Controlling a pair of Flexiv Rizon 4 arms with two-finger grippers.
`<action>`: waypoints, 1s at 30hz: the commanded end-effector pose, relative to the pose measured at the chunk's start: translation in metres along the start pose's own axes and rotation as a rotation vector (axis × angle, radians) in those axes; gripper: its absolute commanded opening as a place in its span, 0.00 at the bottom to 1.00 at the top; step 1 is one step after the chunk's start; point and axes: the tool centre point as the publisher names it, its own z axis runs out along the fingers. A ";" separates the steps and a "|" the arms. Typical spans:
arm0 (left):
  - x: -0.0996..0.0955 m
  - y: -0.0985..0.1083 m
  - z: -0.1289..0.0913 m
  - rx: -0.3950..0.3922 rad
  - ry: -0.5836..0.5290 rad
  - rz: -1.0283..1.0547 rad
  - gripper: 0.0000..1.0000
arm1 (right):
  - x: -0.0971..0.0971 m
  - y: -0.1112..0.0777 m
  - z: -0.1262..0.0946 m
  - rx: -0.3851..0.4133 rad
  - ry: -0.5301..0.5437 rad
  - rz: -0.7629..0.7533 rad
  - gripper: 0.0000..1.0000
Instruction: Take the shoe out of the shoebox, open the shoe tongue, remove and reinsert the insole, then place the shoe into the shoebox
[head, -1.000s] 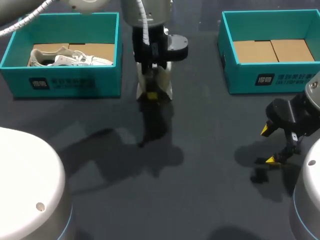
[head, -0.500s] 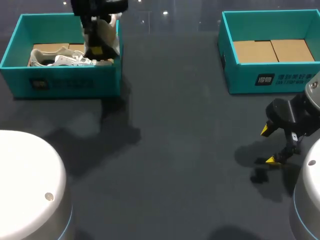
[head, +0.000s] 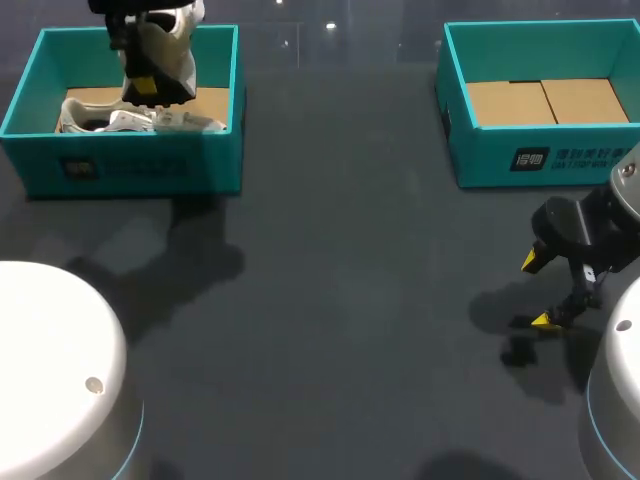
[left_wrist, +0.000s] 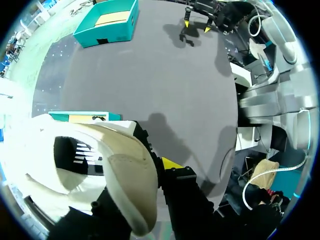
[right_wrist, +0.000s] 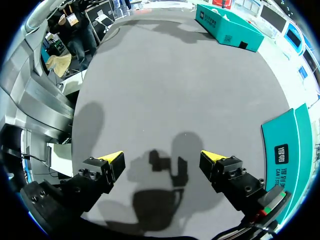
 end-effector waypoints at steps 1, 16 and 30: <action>-0.051 0.038 0.001 -0.005 0.055 0.029 0.00 | 0.002 0.000 0.000 0.002 -0.003 -0.001 1.00; -0.177 0.146 0.004 -0.058 0.057 0.077 0.00 | 0.002 0.000 0.000 0.002 -0.003 -0.001 1.00; -0.177 0.146 0.004 -0.058 0.057 0.077 0.00 | 0.002 0.000 0.000 0.002 -0.003 -0.001 1.00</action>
